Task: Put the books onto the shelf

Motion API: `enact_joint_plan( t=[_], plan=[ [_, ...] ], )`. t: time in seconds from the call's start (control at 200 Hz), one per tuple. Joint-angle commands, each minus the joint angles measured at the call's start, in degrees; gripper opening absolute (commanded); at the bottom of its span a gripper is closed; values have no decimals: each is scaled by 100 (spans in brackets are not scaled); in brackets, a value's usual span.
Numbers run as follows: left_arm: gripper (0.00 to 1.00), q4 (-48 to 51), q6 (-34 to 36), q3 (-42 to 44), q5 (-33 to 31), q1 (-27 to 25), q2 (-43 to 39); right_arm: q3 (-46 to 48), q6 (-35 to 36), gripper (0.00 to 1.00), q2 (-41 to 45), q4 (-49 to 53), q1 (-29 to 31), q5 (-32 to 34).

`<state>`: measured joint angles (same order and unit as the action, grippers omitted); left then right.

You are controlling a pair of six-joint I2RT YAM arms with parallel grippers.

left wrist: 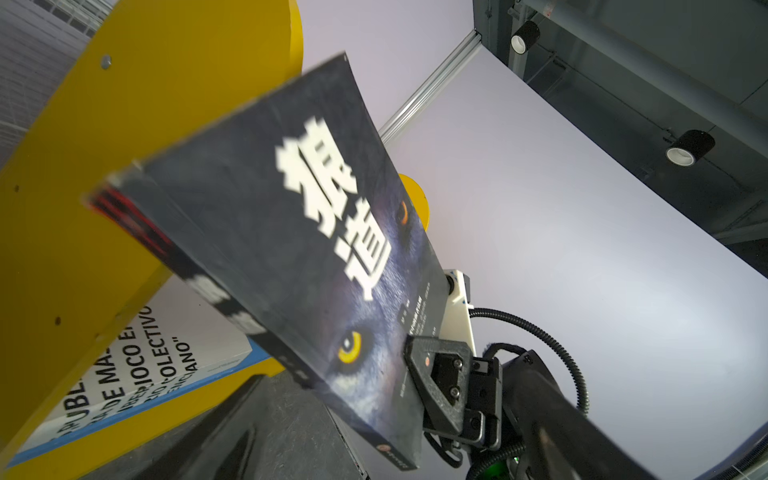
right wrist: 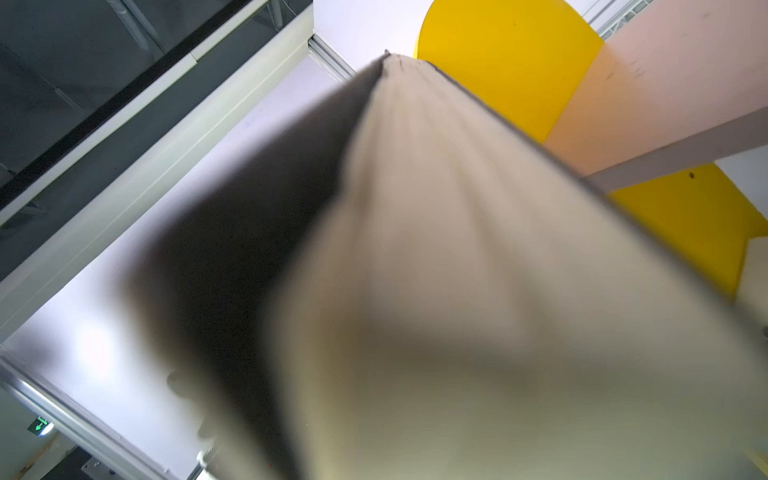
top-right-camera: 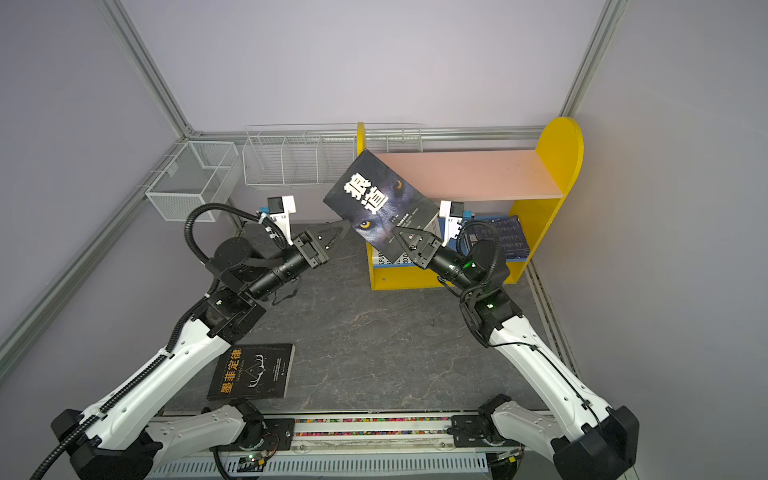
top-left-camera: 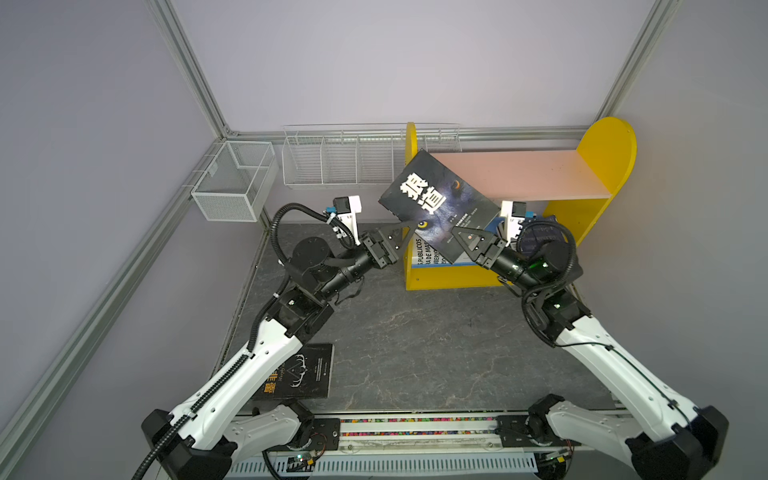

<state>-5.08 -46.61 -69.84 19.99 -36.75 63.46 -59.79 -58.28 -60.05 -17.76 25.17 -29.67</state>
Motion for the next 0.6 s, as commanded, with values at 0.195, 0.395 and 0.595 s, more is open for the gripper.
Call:
enact_joint_plan(
  t=[0.195, 0.395, 0.595],
  plan=[
    [95, 1325, 980, -724, 2142, 318, 348, -820, 235, 7, 766, 1692, -522, -2461],
    [94, 1308, 1155, -803, 2595, 318, 499, -996, 194, 7, 680, 1793, -551, -3027],
    [94, 2068, 1683, -1078, 2401, 343, 578, -1328, 758, 7, 694, 2658, -582, -3089]
  ],
)
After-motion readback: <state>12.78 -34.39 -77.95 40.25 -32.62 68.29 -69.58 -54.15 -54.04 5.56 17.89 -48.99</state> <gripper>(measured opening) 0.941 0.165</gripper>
